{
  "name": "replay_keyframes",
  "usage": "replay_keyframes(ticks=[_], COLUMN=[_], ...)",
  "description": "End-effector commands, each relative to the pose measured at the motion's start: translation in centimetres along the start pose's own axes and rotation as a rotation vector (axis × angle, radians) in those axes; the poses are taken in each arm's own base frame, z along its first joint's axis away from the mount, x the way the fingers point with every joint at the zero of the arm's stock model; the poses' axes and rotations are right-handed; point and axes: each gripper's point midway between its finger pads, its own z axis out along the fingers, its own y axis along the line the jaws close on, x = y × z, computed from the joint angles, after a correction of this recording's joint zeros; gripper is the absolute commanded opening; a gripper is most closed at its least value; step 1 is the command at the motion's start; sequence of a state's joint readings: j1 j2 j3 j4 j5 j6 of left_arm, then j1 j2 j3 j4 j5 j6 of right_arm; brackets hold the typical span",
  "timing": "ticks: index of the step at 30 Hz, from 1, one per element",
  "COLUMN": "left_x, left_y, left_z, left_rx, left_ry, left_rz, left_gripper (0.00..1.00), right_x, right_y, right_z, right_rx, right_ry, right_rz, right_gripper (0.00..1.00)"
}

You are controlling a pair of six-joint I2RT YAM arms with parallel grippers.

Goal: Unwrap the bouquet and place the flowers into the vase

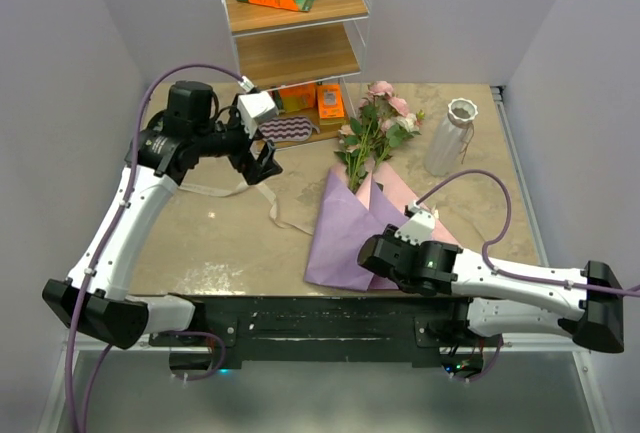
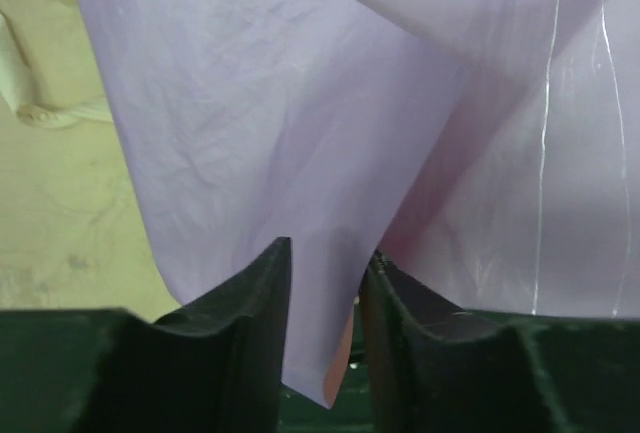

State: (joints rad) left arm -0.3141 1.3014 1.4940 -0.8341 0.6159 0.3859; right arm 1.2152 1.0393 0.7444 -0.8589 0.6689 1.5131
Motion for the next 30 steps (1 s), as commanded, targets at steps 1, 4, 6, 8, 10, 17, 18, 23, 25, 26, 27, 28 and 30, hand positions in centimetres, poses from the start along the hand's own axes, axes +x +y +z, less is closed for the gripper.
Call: replay_keyframes(ticks=[1, 4, 6, 8, 10, 17, 18, 23, 25, 26, 27, 28, 30], left_x=[-1.2, -1.4, -1.4, -1.3, -1.4, -2.0, -2.1, -3.2, -3.5, -3.7, -3.8, -3.9, -4.2], left_y=[0.0, -0.1, -0.1, -0.1, 0.1, 1.2, 1.7, 3.6, 4.2, 4.6, 4.8, 5.3, 5.9], left_z=[-1.5, -1.6, -1.6, -1.6, -1.7, -2.4, -2.6, -4.1, -4.9, -5.4, -5.7, -6.2, -6.8], left_rx=[-0.035, -0.037, -0.034, -0.040, -0.056, -0.150, -0.185, -0.320, -0.360, -0.381, -0.395, -0.414, -0.446], left_ry=[-0.037, -0.041, -0.043, -0.044, -0.046, -0.072, -0.071, -0.107, -0.126, -0.134, -0.143, -0.146, -0.153], left_rz=[0.044, 0.038, 0.037, 0.031, 0.028, -0.006, -0.014, -0.043, -0.057, -0.061, -0.065, -0.074, -0.076], left_gripper=[0.99, 0.99, 0.99, 0.99, 0.99, 0.99, 0.99, 0.99, 0.99, 0.99, 0.99, 0.99, 0.99], right_x=[-2.6, -3.4, -4.2, -4.4, -4.8, -2.0, -1.3, 1.7, 3.1, 3.9, 3.9, 5.0, 4.5], right_y=[3.1, 5.5, 8.1, 10.4, 12.8, 20.7, 21.3, 25.0, 26.8, 27.2, 28.3, 28.7, 30.6], right_z=[-0.3, -0.8, -1.8, -2.2, -3.4, -4.8, -4.2, -2.6, -1.7, -1.2, -1.6, -0.5, -1.0], right_rx=[-0.075, -0.131, -0.205, -0.255, -0.305, -0.509, -0.519, -0.592, -0.612, -0.612, -0.634, -0.626, -0.652], right_ry=[-0.111, -0.138, -0.169, -0.196, -0.224, -0.224, -0.219, -0.194, -0.182, -0.169, -0.165, -0.151, -0.153], right_rz=[0.063, 0.008, 0.004, -0.066, -0.149, -0.339, -0.384, -0.457, -0.488, -0.506, -0.514, -0.543, -0.541], right_gripper=[0.32, 0.25, 0.14, 0.06, 0.00, 0.00, 0.00, 0.06, 0.15, 0.23, 0.44, 0.50, 0.63])
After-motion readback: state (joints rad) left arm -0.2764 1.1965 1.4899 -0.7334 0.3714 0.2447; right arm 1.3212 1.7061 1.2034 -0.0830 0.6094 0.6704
